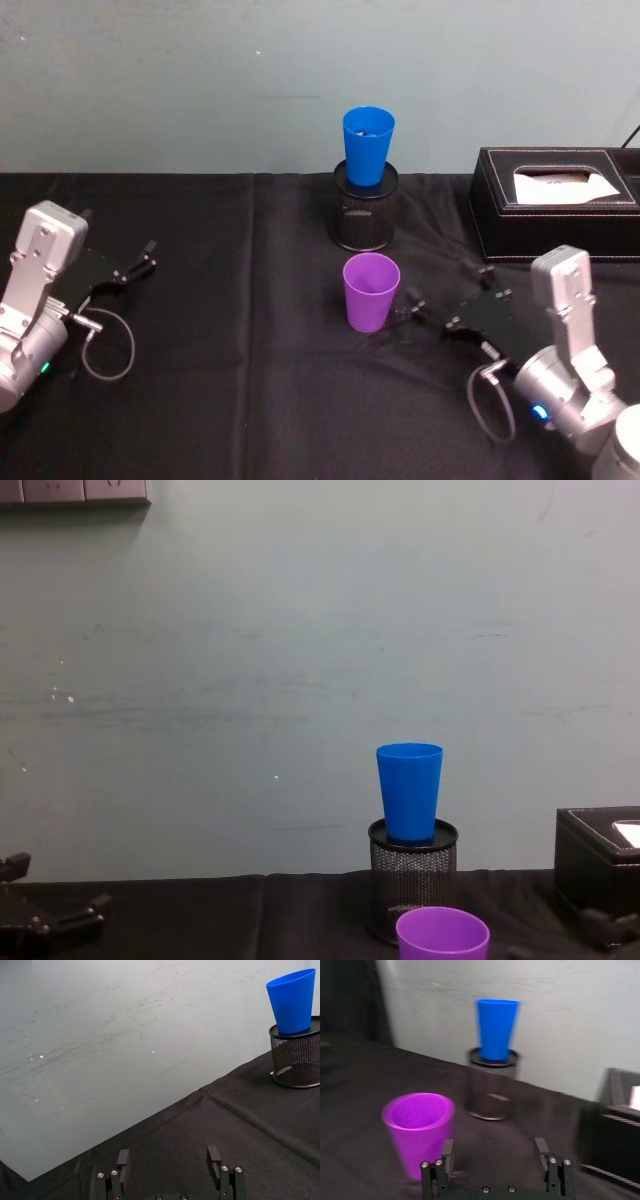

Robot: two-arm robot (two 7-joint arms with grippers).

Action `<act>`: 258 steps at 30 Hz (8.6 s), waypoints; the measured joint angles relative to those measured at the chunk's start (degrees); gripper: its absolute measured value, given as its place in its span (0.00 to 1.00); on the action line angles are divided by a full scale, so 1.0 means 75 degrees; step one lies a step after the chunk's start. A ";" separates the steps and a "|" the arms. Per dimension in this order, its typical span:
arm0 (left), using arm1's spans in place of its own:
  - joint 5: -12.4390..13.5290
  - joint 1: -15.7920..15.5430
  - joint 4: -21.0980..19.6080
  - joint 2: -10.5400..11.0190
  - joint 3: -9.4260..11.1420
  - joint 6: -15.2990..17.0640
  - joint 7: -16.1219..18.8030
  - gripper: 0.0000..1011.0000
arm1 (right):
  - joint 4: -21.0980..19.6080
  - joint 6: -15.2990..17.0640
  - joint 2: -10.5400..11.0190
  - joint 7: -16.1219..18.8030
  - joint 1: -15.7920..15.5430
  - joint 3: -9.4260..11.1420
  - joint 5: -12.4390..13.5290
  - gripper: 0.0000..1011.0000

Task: Pick up one cup with a gripper and tap it against the other cup.

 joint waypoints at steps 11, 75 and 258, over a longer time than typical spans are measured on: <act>0.0000 0.0000 0.0000 0.0001 0.0000 0.0000 0.0000 0.99 | 0.0200 0.0018 -0.0483 0.0835 0.0106 -0.0223 0.0151 0.99; 0.0000 0.0000 0.0001 0.0000 0.0000 0.0000 0.0000 0.99 | -0.1293 0.2199 -0.0963 0.1520 0.0500 0.0766 -0.0390 0.73; 0.0000 0.0000 0.0001 0.0000 0.0000 0.0000 0.0000 0.99 | -0.1257 0.2169 -0.0975 0.1523 0.0506 0.0743 -0.0399 0.73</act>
